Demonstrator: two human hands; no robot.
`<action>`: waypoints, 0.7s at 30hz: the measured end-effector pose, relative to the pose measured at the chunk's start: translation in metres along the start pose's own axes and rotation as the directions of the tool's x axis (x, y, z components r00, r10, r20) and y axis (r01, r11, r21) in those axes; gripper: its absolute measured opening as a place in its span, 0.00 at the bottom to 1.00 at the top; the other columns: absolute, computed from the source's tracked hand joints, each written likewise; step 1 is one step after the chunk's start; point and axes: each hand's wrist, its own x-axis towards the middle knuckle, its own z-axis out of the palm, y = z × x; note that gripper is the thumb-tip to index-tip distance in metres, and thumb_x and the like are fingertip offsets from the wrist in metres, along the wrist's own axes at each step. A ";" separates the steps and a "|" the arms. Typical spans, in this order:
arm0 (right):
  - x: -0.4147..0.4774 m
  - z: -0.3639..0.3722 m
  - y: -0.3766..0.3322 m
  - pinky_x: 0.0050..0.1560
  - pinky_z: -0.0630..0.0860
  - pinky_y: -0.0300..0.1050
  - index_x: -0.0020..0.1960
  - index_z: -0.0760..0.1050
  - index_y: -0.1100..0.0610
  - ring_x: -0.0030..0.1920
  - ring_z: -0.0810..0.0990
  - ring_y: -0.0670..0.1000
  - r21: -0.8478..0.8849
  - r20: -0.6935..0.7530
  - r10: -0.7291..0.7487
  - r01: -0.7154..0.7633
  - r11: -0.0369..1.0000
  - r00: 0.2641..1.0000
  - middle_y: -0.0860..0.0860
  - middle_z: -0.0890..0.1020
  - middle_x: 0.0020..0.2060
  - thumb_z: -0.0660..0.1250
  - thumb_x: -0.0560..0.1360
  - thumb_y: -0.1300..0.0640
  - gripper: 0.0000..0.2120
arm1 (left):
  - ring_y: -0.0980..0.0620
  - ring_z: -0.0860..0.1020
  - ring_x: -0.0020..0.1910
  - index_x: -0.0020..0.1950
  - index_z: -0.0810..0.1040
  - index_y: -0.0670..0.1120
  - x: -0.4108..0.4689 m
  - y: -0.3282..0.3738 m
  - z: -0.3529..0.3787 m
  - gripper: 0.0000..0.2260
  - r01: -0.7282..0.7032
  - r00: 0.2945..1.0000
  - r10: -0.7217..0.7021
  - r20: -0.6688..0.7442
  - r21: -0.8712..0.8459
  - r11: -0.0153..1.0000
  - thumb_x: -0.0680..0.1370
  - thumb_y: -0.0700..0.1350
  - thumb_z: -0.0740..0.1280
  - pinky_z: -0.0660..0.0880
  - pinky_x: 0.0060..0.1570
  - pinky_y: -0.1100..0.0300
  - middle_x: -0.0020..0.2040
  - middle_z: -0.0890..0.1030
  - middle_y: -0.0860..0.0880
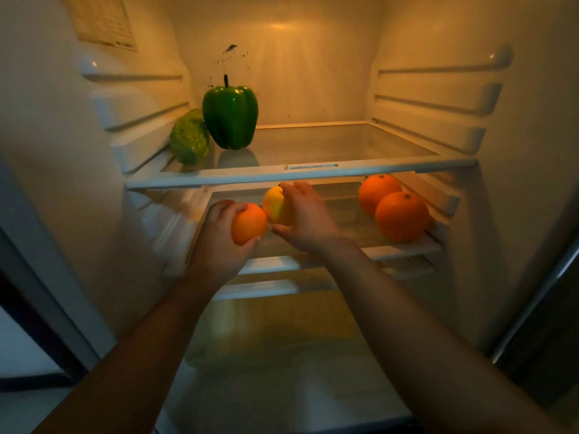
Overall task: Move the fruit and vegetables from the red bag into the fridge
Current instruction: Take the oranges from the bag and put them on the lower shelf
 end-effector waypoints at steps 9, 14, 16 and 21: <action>-0.001 -0.019 0.032 0.62 0.68 0.52 0.69 0.62 0.53 0.66 0.66 0.57 -0.145 -0.164 0.063 -0.087 0.986 0.984 0.55 0.65 0.67 0.71 0.70 0.56 0.31 | 0.49 0.68 0.62 0.65 0.70 0.50 0.004 0.015 0.009 0.26 -0.012 1.000 0.012 0.005 -0.056 0.998 0.69 0.47 0.74 0.65 0.55 0.61 0.66 0.68 0.47; -0.001 -0.026 0.048 0.65 0.67 0.53 0.72 0.58 0.54 0.68 0.65 0.59 -0.213 -0.151 0.147 -0.177 0.961 0.978 0.56 0.61 0.70 0.70 0.71 0.55 0.33 | 0.49 0.69 0.61 0.65 0.70 0.51 0.008 0.025 0.019 0.26 -0.058 0.997 0.063 0.047 -0.086 0.995 0.69 0.48 0.74 0.67 0.53 0.60 0.66 0.68 0.48; -0.003 -0.026 0.048 0.66 0.65 0.54 0.73 0.56 0.53 0.69 0.62 0.58 -0.207 -0.137 0.167 -0.193 0.959 0.976 0.55 0.58 0.72 0.70 0.72 0.55 0.35 | 0.49 0.69 0.61 0.65 0.70 0.52 0.010 0.027 0.019 0.26 -0.067 0.996 0.073 0.059 -0.098 0.993 0.69 0.48 0.74 0.68 0.53 0.60 0.66 0.68 0.48; -0.019 -0.036 0.045 0.67 0.63 0.51 0.71 0.60 0.56 0.69 0.64 0.59 -0.172 -0.208 0.095 -0.132 0.976 0.974 0.57 0.62 0.71 0.72 0.70 0.56 0.35 | 0.55 0.68 0.58 0.65 0.70 0.51 0.010 0.032 0.022 0.28 -0.091 0.992 0.102 0.075 -0.130 0.987 0.68 0.49 0.75 0.67 0.49 0.62 0.65 0.69 0.50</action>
